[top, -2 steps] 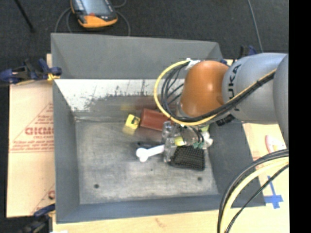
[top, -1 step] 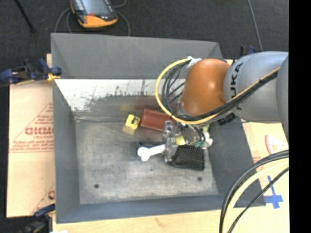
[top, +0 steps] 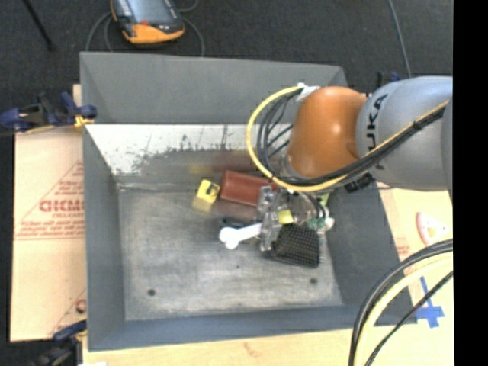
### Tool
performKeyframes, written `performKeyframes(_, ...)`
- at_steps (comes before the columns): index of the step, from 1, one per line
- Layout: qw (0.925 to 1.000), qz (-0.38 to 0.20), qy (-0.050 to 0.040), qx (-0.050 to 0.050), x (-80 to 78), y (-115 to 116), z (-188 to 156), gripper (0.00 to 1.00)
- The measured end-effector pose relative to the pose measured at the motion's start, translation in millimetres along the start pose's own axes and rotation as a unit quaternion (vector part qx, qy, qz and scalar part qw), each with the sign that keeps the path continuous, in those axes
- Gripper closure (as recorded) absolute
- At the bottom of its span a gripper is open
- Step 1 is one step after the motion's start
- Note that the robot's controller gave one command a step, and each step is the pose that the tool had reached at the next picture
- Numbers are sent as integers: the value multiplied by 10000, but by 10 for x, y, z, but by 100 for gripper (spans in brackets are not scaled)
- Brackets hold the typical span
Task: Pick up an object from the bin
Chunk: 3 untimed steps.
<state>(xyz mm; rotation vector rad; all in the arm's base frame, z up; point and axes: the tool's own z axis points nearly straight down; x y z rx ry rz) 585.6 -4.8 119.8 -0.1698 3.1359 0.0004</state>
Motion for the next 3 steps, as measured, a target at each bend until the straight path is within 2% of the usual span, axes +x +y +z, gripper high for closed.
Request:
performKeyframes(1,10000,5,-20,3,-9,-4,-102,100)
performKeyframes(2,10000,7,15,-2,6,-3,-216,100)
performKeyframes(3,10000,8,11,0,4,-4,-431,100)
